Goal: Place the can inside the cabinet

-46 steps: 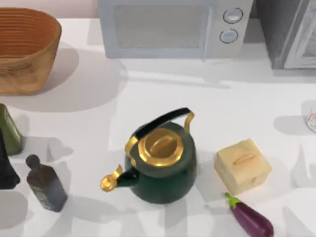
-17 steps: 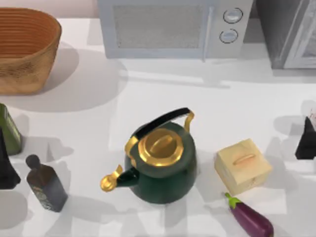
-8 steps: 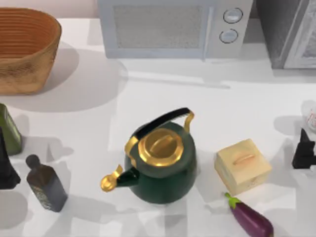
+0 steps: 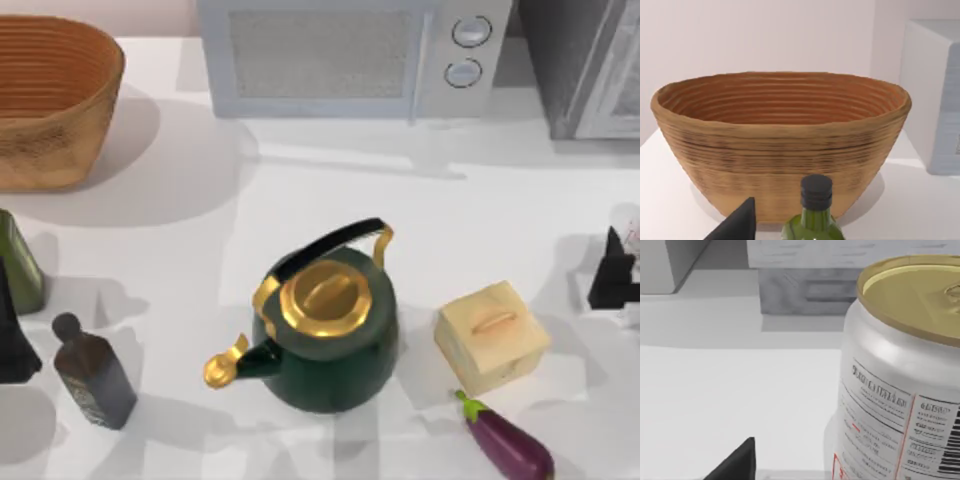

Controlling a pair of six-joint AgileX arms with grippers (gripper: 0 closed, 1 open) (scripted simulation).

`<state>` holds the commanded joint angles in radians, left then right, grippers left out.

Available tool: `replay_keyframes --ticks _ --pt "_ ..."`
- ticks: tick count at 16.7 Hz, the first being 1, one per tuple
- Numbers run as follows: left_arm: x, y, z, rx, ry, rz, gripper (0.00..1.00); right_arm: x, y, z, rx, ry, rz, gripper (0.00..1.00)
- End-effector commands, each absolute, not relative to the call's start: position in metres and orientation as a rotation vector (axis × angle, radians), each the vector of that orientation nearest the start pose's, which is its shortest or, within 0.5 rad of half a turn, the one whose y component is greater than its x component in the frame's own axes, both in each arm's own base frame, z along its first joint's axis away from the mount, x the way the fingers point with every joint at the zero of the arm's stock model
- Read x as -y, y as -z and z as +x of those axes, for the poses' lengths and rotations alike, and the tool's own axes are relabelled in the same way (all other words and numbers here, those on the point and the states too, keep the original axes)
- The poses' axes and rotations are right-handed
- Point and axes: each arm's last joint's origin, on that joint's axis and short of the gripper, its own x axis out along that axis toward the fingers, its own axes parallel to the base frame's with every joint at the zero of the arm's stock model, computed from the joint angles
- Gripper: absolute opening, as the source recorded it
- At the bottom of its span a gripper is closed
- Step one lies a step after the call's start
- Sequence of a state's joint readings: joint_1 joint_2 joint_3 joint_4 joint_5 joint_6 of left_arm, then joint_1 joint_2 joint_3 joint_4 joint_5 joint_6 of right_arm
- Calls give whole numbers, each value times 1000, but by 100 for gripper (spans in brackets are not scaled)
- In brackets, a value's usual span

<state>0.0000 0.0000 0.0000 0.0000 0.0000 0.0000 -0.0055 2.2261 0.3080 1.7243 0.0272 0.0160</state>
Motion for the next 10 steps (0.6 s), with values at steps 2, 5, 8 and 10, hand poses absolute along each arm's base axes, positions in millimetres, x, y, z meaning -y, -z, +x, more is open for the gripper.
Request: replay_keyframes --ticks 2,5,8,10 --pt "1 -160 106 0 0 0 100 1 -37 262 -195 10 2 100" --pt "1 -160 106 0 0 0 100 1 -36 272 -195 10 2 100" --pt "1 -160 106 0 0 0 100 2 -35 282 -194 10 2 100" --pt "1 -160 106 0 0 0 100 2 -35 286 -194 10 2 100"
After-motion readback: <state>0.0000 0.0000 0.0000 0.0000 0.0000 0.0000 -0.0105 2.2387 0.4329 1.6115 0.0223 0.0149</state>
